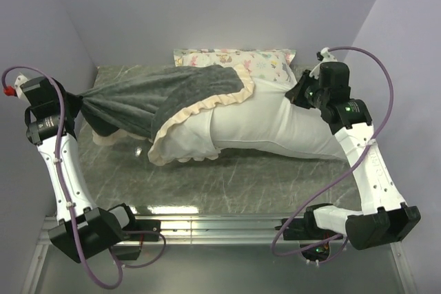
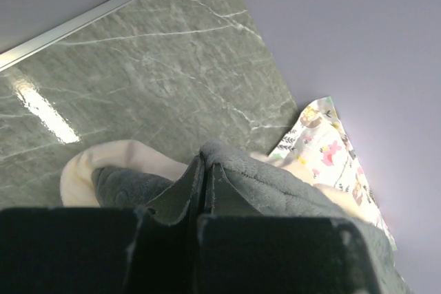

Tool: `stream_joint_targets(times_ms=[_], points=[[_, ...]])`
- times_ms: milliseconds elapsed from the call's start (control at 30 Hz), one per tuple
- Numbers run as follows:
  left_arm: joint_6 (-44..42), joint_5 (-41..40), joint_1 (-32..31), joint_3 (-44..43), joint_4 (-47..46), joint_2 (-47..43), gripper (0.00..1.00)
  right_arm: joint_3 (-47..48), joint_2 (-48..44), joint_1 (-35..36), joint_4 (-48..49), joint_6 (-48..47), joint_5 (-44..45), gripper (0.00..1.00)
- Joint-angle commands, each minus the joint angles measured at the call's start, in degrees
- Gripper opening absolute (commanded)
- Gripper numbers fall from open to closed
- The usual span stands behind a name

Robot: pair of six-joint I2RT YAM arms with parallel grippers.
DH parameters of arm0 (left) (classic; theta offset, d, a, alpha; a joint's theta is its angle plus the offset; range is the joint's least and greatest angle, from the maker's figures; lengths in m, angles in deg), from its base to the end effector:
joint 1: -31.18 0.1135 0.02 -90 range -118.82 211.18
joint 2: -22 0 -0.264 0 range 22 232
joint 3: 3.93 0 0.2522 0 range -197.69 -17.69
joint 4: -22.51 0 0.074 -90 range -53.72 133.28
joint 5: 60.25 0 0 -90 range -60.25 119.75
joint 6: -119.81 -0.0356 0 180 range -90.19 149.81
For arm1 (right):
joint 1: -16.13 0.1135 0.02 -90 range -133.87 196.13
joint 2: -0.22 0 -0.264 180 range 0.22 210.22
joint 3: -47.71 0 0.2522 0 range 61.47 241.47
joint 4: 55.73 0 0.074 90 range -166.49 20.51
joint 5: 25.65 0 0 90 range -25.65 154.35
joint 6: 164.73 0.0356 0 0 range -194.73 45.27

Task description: Remove the pillowcase from the pillow

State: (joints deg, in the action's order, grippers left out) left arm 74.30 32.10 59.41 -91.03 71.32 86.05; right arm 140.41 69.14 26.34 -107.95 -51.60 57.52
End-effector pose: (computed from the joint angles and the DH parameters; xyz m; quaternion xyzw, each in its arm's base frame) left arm 0.2079 0.1100 0.4020 -0.4932 0.6884 -0.0924 0.5238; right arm 0.2472 0.0488 0.4095 0.0662 0.8556 0.1956 0.4747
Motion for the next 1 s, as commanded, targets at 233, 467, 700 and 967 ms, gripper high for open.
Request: stream_joint_targets(times_ms=[233, 467, 700, 967], points=[[-0.8, -6.7, 3.9, 2.6, -7.6, 3.5, 0.00, 0.8, -6.0, -8.2, 8.6, 1.0, 7.3, 0.00], [-1.0, -0.3, 3.9, 6.8, -11.0, 3.6, 0.00, 2.3, -6.1, -8.3, 8.9, 1.7, 4.5, 0.00], [-1.5, 3.4, 3.8, 13.6, -14.7, 2.7, 0.00, 5.3, -7.5, -8.1, 10.2, 3.7, -0.1, 0.00], [-1.5, 2.1, -7.2, 19.0, -16.3, 0.6, 0.01, 7.0, -4.6, 4.9, 13.6, 2.4, -0.4, 0.00]])
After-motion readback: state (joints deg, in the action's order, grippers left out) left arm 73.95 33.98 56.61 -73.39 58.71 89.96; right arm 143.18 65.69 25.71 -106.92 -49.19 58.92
